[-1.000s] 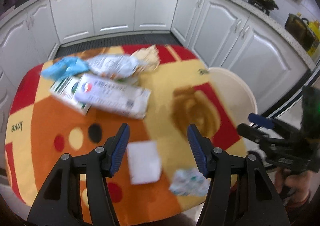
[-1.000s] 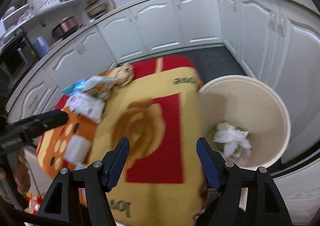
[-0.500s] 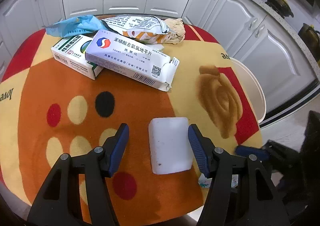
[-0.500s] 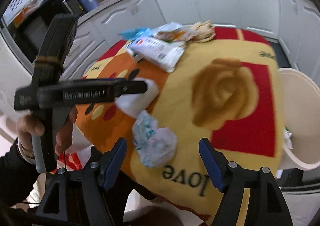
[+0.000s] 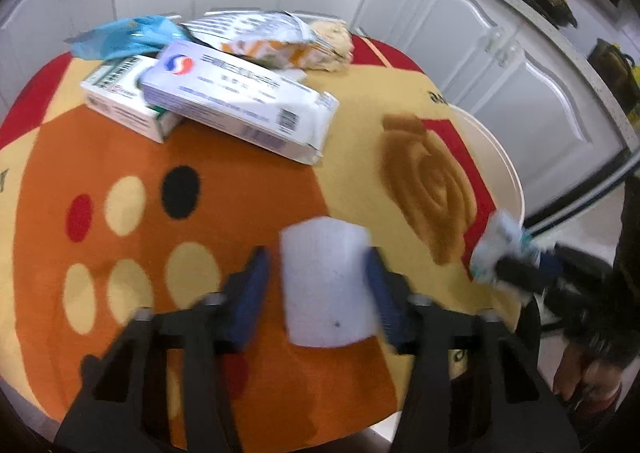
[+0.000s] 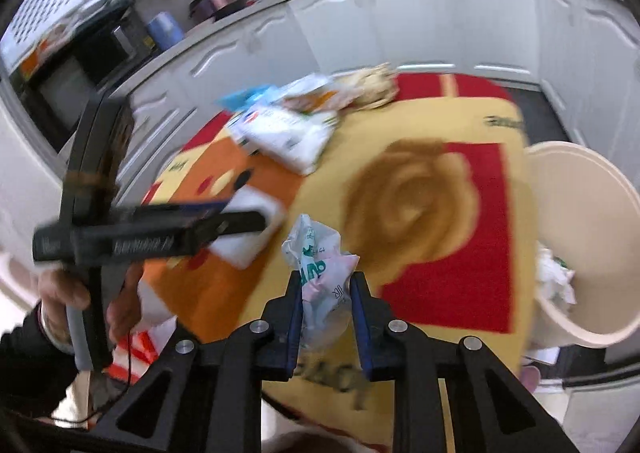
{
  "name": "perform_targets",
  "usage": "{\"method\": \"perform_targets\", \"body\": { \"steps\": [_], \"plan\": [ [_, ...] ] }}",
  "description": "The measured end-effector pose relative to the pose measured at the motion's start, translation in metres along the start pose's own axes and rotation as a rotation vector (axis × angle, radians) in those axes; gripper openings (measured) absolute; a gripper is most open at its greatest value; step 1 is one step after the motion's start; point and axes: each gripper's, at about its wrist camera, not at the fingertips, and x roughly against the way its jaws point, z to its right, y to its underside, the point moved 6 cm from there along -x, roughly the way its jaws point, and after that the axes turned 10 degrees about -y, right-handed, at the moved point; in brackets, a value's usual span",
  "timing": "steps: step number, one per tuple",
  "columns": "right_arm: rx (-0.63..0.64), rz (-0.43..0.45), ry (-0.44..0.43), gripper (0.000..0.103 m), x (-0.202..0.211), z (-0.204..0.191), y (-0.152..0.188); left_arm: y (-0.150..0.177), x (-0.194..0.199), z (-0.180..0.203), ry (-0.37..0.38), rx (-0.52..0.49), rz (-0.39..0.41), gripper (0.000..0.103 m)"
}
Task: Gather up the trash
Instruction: 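Grasp the white foam block with the left tool while the right tool grasps the plastic bag, then carry both items over the bin and open both tools to drop them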
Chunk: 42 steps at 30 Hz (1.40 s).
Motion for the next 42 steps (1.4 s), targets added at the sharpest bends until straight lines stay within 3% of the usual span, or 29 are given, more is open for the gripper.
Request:
{"method": "perform_targets", "body": {
  "steps": [5, 17, 28, 42],
  "plan": [
    [-0.066, 0.058, 0.017, 0.022, 0.016, 0.019, -0.006, -0.004, 0.011, 0.023, -0.025, -0.083, 0.046, 0.029],
    [-0.134, 0.186, 0.12, 0.022, 0.061, 0.056, -0.025, -0.049, 0.03, 0.082, 0.03, -0.123, 0.136, 0.029],
    [-0.188, 0.244, 0.269, 0.022, 0.099, 0.11, -0.03, -0.08, 0.009, 0.16, 0.033, -0.237, 0.164, 0.029],
    [-0.286, 0.246, 0.343, 0.022, 0.108, 0.164, -0.024, -0.101, -0.027, 0.209, 0.04, -0.286, 0.159, 0.029]
  ]
}}
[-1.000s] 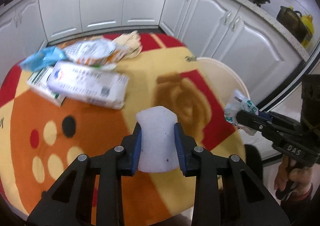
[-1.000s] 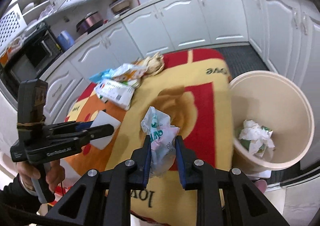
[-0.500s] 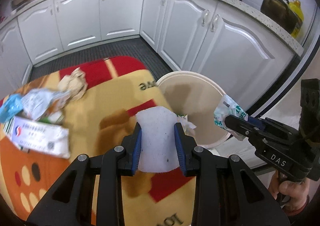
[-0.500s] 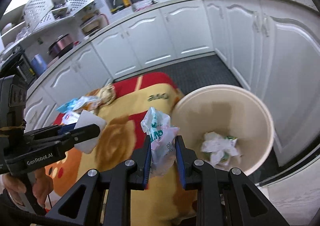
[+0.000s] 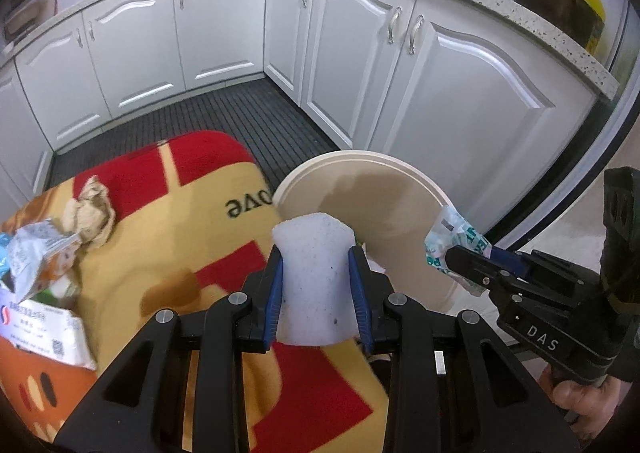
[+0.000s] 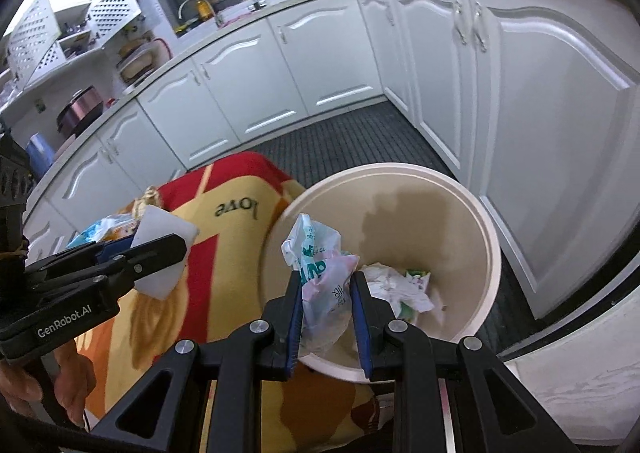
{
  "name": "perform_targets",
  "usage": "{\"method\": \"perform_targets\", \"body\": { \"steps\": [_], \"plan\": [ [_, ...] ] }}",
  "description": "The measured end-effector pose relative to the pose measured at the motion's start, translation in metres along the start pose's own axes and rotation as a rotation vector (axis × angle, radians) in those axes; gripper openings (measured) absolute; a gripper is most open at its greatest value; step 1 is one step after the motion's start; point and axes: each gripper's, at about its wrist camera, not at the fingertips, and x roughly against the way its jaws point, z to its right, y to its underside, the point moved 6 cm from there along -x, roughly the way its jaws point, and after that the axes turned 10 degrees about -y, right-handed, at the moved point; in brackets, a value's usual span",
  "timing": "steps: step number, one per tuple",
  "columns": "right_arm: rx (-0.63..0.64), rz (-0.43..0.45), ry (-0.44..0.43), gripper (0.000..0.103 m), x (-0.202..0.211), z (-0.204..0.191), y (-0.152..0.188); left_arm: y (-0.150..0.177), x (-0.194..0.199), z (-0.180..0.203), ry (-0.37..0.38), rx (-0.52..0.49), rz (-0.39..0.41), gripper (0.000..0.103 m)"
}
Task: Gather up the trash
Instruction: 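Carry both items over the bin and open both tools to drop them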
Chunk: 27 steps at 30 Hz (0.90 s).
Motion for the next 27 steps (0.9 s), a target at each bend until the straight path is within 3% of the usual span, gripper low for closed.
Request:
{"method": "perform_targets", "body": {
  "steps": [12, 18, 20, 24, 25, 27],
  "plan": [
    [-0.039, -0.017, 0.047, 0.022, -0.011, 0.024, 0.002, -0.003, -0.028, 0.011, 0.039, 0.018, -0.04, 0.029],
    [-0.058, -0.025, 0.063, 0.022, -0.018, 0.032, 0.002, -0.002, -0.038, 0.012, 0.039, 0.035, -0.054, 0.035],
    [-0.065, -0.027, 0.087, 0.027, -0.02, 0.036, 0.001, -0.001, -0.04, 0.012, 0.039, 0.039, -0.06, 0.039],
    [-0.078, -0.032, 0.095, 0.042, -0.024, 0.038, 0.0, 0.0, -0.042, 0.01, 0.046, 0.051, -0.066, 0.06],
    [-0.079, -0.029, 0.098, 0.047, -0.024, 0.038, 0.0, 0.0, -0.042, 0.009, 0.056, 0.06, -0.069, 0.061],
    [-0.081, -0.029, 0.104, 0.048, -0.023, 0.039, 0.001, 0.001, -0.042, 0.007, 0.059, 0.064, -0.074, 0.062]
  ]
}}
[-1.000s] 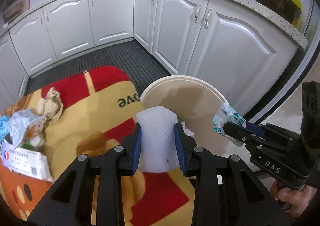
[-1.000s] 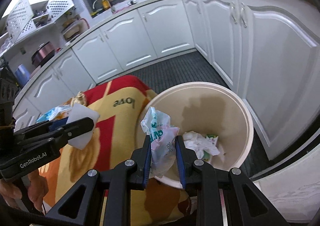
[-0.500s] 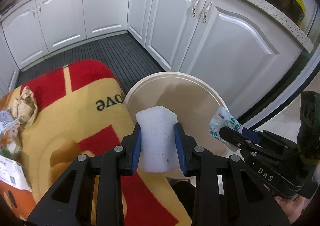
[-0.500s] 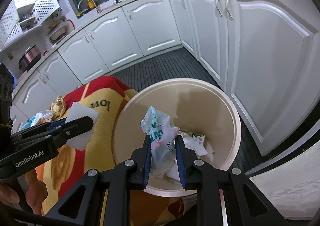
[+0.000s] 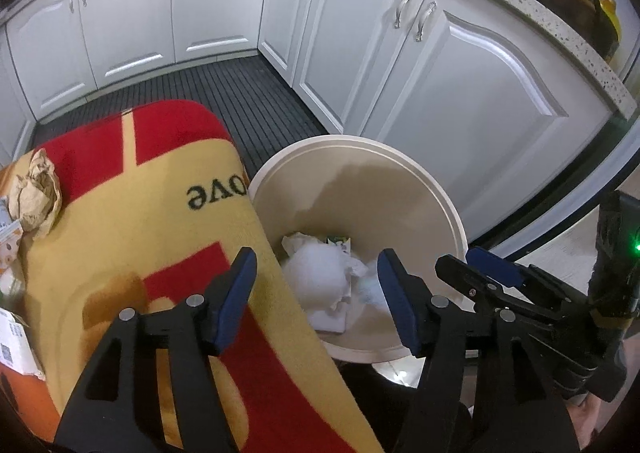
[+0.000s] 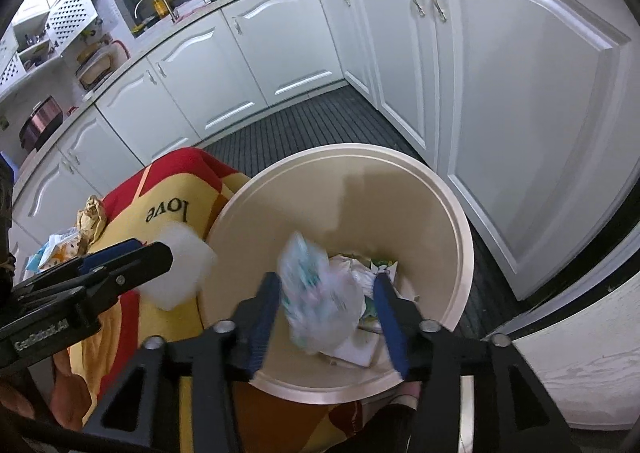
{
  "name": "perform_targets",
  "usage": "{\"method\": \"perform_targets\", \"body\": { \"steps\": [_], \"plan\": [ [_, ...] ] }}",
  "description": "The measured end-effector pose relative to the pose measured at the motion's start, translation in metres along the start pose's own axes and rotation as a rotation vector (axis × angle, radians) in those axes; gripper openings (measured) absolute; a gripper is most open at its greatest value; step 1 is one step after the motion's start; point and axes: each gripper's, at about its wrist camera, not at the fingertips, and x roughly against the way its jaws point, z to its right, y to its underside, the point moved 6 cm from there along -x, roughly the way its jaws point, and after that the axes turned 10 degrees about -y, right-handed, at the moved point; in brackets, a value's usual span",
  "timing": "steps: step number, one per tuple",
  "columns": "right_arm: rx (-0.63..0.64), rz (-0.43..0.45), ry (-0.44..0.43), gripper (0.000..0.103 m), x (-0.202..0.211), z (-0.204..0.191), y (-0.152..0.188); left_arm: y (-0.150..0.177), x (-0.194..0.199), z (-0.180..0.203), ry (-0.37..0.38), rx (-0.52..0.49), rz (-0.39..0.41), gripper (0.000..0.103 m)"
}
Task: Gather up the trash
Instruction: 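Carry both items over the bin and open both tools to drop them, then grasp the blue snack bag with the left tool while the right tool grasps the white wrapper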
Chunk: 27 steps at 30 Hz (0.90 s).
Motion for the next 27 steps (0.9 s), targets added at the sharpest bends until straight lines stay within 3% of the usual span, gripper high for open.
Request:
{"method": "perform_targets", "body": {
  "steps": [14, 18, 27],
  "plan": [
    [0.04, -0.021, -0.037, 0.049, 0.005, -0.025, 0.007, 0.011, 0.03, -0.033, -0.043, 0.042, 0.022, 0.062],
    [0.063, -0.026, -0.065, 0.06, 0.004, -0.043, 0.01, 0.019, 0.043, -0.055, -0.073, 0.071, 0.03, 0.062],
    [0.144, -0.055, -0.134, 0.061, -0.005, -0.101, 0.02, 0.041, 0.076, -0.132, -0.162, 0.167, 0.05, 0.062]
  ]
}}
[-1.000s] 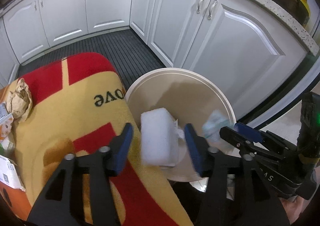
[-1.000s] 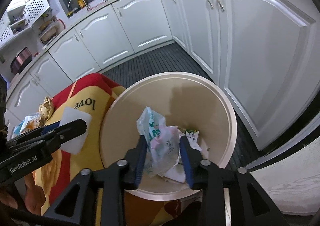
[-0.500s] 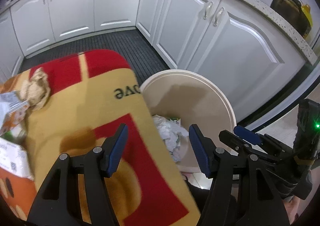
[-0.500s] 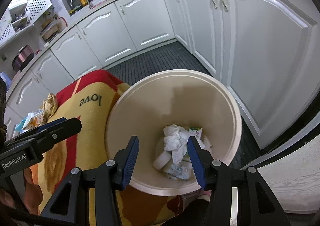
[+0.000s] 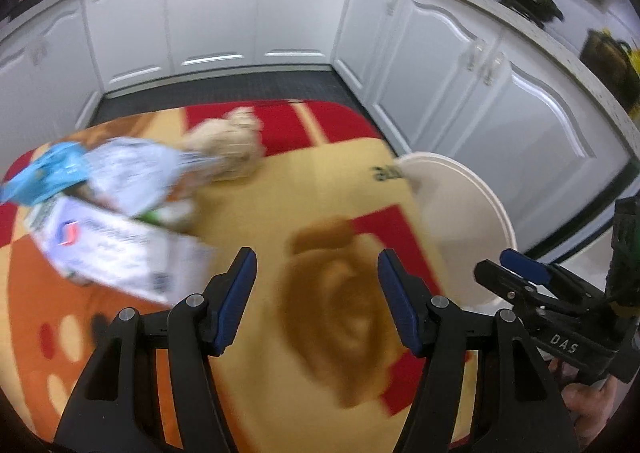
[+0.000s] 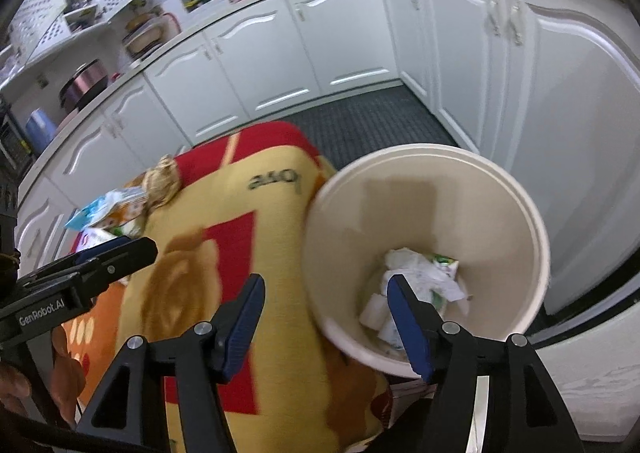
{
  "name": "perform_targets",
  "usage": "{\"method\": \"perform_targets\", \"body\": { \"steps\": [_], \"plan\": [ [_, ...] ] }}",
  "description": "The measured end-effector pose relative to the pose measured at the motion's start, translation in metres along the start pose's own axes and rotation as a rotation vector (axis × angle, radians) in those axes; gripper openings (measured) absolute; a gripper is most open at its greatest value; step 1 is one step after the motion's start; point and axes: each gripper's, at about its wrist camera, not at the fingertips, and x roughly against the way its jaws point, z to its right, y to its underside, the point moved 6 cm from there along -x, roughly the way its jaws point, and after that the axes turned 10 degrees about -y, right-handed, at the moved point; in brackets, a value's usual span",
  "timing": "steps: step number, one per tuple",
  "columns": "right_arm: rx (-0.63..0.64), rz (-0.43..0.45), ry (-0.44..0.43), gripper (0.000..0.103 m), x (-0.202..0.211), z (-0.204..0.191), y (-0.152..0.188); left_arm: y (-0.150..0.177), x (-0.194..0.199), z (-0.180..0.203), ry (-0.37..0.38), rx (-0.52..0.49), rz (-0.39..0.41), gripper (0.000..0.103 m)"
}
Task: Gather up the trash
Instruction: 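Grasp the blue snack bag with the left tool while the right tool grasps the white wrapper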
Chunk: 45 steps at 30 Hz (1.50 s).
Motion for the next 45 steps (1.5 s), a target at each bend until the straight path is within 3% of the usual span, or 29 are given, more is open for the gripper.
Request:
{"method": "perform_targets", "body": {
  "steps": [8, 13, 17, 24, 28, 32, 36, 40, 41, 42, 45],
  "plan": [
    [0.044, -0.057, -0.112, 0.063, -0.027, -0.054, -0.004, -0.01, 0.025, -0.11, -0.092, 0.168, 0.042, 0.063],
    [0.111, -0.073, -0.197, 0.07, -0.043, -0.104, -0.021, -0.026, 0.035, -0.181, -0.12, 0.305, 0.069, 0.077],
    [0.19, -0.096, -0.274, 0.072, -0.064, -0.157, -0.042, -0.038, 0.025, -0.223, -0.144, 0.352, 0.049, 0.078],
    [0.397, -0.165, -0.303, 0.078, -0.117, -0.226, -0.072, -0.062, -0.015, -0.269, -0.137, 0.404, -0.014, 0.079],
    [0.459, -0.282, -0.303, 0.08, -0.165, -0.239, -0.082, -0.068, -0.039, -0.281, -0.082, 0.414, -0.07, 0.079],
    [0.493, -0.411, -0.28, 0.08, -0.201, -0.234, -0.069, -0.063, -0.061, -0.28, -0.033, 0.397, -0.153, 0.079],
    [0.389, -0.403, -0.348, 0.079, -0.208, -0.221, -0.066, -0.06, -0.067, -0.265, 0.006, 0.341, -0.172, 0.079],
    [0.364, -0.361, -0.352, 0.062, -0.205, -0.212, -0.061, -0.058, -0.065, -0.257, 0.031, 0.333, -0.174, 0.078],
    [0.377, -0.34, -0.346, 0.057, -0.201, -0.213, -0.061, -0.058, -0.065, -0.256, 0.043, 0.331, -0.179, 0.075],
    [0.387, -0.319, -0.347, 0.056, -0.196, -0.216, -0.06, -0.057, -0.064, -0.253, 0.059, 0.326, -0.182, 0.062],
    [0.386, -0.282, -0.371, 0.052, -0.18, -0.218, -0.059, -0.058, -0.056, -0.241, 0.101, 0.301, -0.174, 0.039]
  ]
}}
